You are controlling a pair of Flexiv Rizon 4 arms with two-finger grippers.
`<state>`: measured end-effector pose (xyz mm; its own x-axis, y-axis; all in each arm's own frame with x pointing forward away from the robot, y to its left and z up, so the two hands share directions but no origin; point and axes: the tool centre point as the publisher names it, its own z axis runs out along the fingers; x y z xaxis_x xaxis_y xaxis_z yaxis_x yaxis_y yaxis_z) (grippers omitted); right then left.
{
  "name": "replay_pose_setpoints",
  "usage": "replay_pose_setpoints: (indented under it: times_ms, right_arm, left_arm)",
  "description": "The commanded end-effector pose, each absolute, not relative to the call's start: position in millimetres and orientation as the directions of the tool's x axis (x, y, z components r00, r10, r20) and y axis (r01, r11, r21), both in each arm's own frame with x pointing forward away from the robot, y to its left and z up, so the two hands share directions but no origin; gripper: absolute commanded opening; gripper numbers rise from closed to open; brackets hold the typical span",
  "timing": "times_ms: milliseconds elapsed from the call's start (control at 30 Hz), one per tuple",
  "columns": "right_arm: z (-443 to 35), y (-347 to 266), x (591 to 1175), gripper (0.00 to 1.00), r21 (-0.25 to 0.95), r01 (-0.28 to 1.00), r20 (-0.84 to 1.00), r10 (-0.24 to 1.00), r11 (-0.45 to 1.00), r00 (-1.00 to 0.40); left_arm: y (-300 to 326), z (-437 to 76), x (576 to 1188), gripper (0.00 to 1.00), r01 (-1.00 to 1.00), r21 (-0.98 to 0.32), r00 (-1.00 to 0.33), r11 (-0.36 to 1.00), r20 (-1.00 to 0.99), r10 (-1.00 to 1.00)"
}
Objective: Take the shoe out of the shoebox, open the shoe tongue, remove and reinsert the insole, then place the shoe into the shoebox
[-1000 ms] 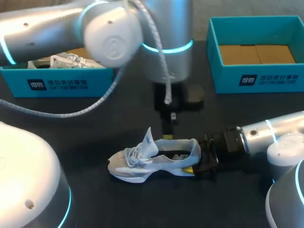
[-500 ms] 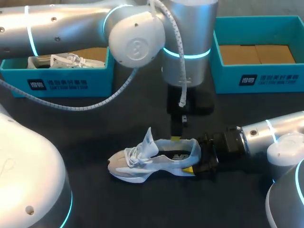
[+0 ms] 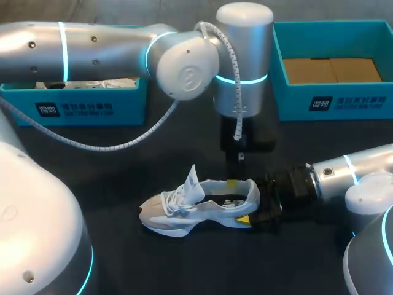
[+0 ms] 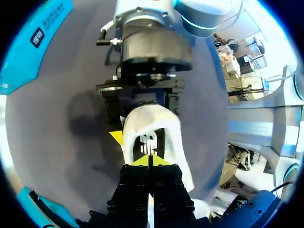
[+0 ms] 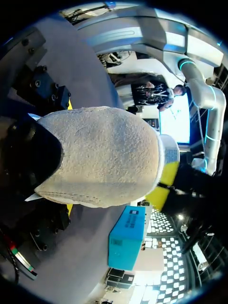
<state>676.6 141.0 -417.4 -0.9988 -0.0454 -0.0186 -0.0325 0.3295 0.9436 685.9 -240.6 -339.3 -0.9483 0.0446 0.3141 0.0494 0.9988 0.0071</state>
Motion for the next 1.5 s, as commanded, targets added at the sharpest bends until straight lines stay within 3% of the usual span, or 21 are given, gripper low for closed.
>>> replay_pose_setpoints:
  times_ms: [33,1400,1433,1500]
  right_arm:
    - [-417.3,141.6,675.9,0.00,0.942,-0.032,-0.019,-0.045,0.333,-0.999]
    - [-417.3,141.6,675.9,0.00,0.942,-0.032,-0.019,-0.045,0.333,-0.999]
    - [-417.3,141.6,675.9,0.00,0.942,-0.032,-0.019,-0.045,0.333,-0.999]
    - [-417.3,141.6,675.9,0.00,0.942,-0.032,-0.019,-0.045,0.333,-0.999]
  left_arm:
    - [-242.3,-353.7,684.9,0.00,0.064,0.006,-0.932,0.998,0.358,0.058]
    - [-195.4,-392.6,636.3,0.00,0.115,0.035,-0.918,0.993,0.385,0.093]
    - [-195.2,-392.8,636.4,0.07,0.115,0.035,-0.918,0.993,0.386,0.093]
    - [-194.9,-393.2,636.4,0.08,0.114,0.034,-0.918,0.993,0.385,0.092]
